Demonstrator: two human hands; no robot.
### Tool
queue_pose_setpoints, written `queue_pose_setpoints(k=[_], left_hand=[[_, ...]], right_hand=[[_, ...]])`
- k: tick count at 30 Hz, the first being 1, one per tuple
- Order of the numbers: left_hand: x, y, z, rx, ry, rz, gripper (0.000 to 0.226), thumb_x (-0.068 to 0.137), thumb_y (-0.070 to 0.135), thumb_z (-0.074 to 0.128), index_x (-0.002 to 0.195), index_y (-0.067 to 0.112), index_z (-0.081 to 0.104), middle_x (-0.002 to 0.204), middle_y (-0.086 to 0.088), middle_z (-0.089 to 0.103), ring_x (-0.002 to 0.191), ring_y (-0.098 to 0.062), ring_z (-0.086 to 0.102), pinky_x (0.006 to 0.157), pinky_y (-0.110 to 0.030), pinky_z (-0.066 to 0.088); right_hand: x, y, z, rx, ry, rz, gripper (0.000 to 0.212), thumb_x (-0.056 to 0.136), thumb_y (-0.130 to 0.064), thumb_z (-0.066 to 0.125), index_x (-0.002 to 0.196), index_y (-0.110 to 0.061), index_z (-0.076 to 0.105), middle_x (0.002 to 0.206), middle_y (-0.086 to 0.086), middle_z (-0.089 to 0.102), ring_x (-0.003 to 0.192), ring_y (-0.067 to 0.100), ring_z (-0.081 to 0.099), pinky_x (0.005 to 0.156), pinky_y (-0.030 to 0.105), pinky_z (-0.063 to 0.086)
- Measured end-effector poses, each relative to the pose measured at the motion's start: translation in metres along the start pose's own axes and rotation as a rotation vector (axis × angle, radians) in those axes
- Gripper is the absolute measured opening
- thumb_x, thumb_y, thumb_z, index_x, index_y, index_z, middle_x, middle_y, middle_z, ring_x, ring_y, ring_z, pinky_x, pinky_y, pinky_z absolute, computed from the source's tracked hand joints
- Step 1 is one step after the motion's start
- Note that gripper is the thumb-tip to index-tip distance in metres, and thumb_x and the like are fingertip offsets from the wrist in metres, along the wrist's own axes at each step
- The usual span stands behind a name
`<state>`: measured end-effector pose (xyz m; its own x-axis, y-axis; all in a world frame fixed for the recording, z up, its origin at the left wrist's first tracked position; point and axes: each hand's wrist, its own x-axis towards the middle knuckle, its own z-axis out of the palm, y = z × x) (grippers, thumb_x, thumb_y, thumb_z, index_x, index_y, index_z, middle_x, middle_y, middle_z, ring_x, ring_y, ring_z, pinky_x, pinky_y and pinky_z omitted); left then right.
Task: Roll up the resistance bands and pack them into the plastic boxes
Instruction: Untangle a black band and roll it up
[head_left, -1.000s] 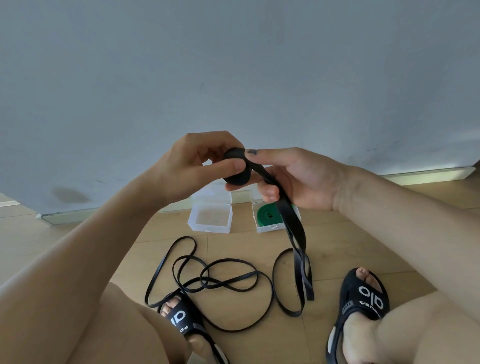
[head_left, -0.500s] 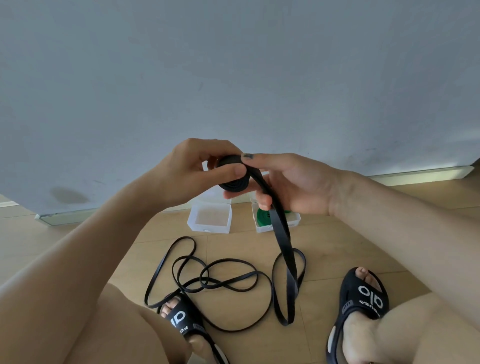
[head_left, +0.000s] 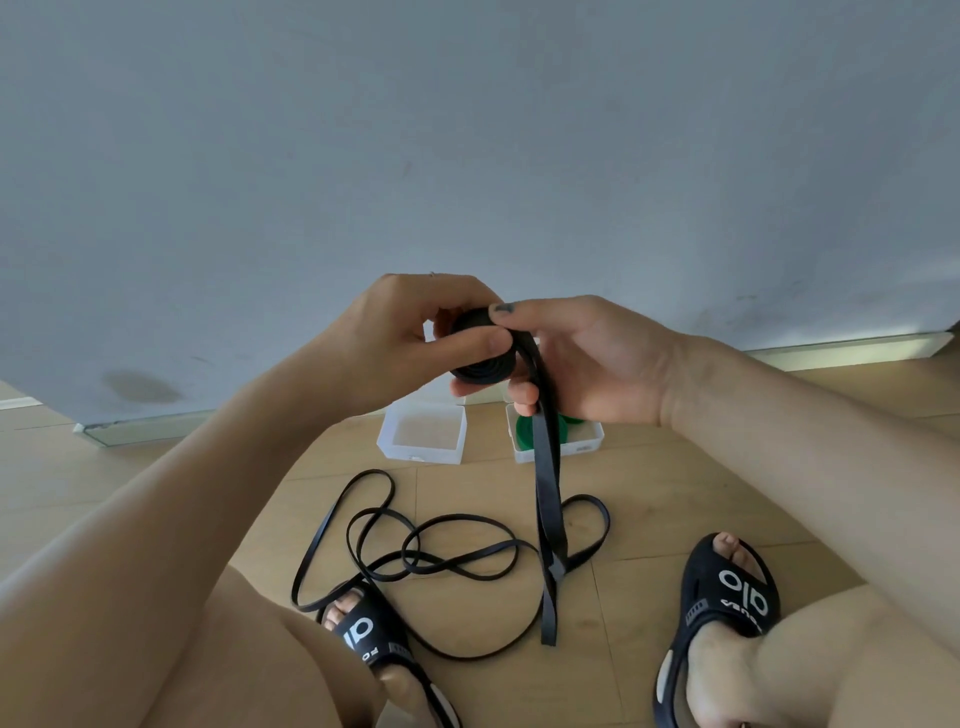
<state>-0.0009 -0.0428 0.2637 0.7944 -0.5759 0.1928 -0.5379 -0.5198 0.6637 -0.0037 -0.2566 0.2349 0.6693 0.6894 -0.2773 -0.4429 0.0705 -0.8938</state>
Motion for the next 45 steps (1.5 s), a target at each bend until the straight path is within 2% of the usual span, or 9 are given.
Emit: queue_pose_setpoints(k=[7,11,18,22,25,30,35,39,45], left_hand=[[0.002,0.004,0.008,0.134,-0.116,-0.030,0.023,0.084,0.043,0.070,0.084,0.020,0.070,0.071,0.005,0.065,0.071,-0.016,0.058,0.061,-0.022,0.043],[0.001,0.002,0.004,0.017,-0.075,-0.022,0.008,0.092,0.030,0.072,0.085,0.027,0.069,0.070,0.015,0.062,0.069,-0.012,0.055,0.061,-0.013,0.038],[0.001,-0.008,-0.003,-0.141,0.014,-0.082,0.008,0.095,0.029,0.066,0.095,0.024,0.072,0.083,0.003,0.069,0.082,-0.016,0.062,0.076,-0.019,0.047],[0.006,-0.006,0.001,-0.232,0.068,-0.076,0.011,0.095,0.026,0.064,0.099,0.020,0.072,0.085,0.005,0.070,0.081,-0.009,0.062,0.074,-0.017,0.047],[0.005,-0.003,0.004,-0.334,0.087,-0.079,0.021,0.096,0.028,0.061,0.103,0.010,0.070,0.087,-0.006,0.068,0.082,-0.012,0.060,0.074,-0.021,0.047],[0.006,-0.002,0.005,-0.424,0.148,-0.056,0.015,0.100,0.025,0.056,0.101,0.016,0.069,0.085,0.010,0.065,0.084,-0.008,0.058,0.077,-0.018,0.046],[0.003,-0.004,0.005,-0.434,0.120,-0.045,0.017,0.097,0.019,0.060,0.106,0.008,0.068,0.093,0.001,0.069,0.089,-0.013,0.064,0.081,-0.022,0.050],[0.001,-0.004,0.006,-0.101,-0.009,-0.013,0.013,0.092,0.023,0.075,0.101,0.015,0.072,0.091,0.008,0.072,0.090,-0.011,0.068,0.084,-0.015,0.049],[0.007,-0.004,0.011,0.142,0.050,0.090,0.018,0.094,0.031,0.066,0.095,0.013,0.071,0.079,0.005,0.065,0.076,-0.016,0.059,0.069,-0.024,0.047]], right_hand=[[0.008,0.006,0.008,-0.325,0.185,0.006,0.062,0.086,-0.056,0.073,0.119,-0.004,0.073,0.094,0.008,0.069,0.088,0.019,0.064,0.058,0.024,0.042],[-0.001,-0.002,0.005,-0.235,0.113,0.015,0.046,0.089,-0.059,0.061,0.110,-0.021,0.075,0.090,0.006,0.068,0.069,0.015,0.057,0.063,0.027,0.043],[-0.006,-0.013,-0.003,-0.176,0.383,-0.141,0.024,0.083,-0.037,0.073,0.087,-0.015,0.065,0.055,0.000,0.051,0.044,0.010,0.035,0.049,0.023,0.027],[-0.004,-0.003,0.000,-0.104,0.355,-0.144,0.038,0.095,-0.047,0.063,0.098,-0.009,0.064,0.069,0.005,0.057,0.049,0.011,0.034,0.049,0.020,0.031],[-0.006,-0.001,0.006,-0.037,0.189,-0.073,0.050,0.092,-0.060,0.053,0.120,-0.022,0.070,0.103,0.011,0.075,0.055,0.012,0.031,0.058,0.022,0.036],[-0.009,-0.007,0.006,0.107,0.052,-0.103,0.040,0.103,-0.042,0.049,0.137,-0.022,0.058,0.130,0.023,0.068,0.050,0.010,0.025,0.063,0.026,0.031],[-0.007,-0.005,0.007,0.136,0.136,-0.098,0.028,0.097,-0.036,0.059,0.116,-0.018,0.068,0.111,0.018,0.074,0.046,0.007,0.031,0.063,0.026,0.029],[-0.004,0.002,0.007,-0.105,0.222,-0.044,0.027,0.087,-0.038,0.070,0.094,-0.012,0.067,0.074,-0.001,0.064,0.057,0.009,0.047,0.061,0.024,0.036],[-0.001,0.006,0.001,-0.097,0.263,0.015,0.045,0.085,-0.047,0.072,0.112,-0.011,0.074,0.092,0.008,0.069,0.070,0.015,0.052,0.060,0.026,0.045]])
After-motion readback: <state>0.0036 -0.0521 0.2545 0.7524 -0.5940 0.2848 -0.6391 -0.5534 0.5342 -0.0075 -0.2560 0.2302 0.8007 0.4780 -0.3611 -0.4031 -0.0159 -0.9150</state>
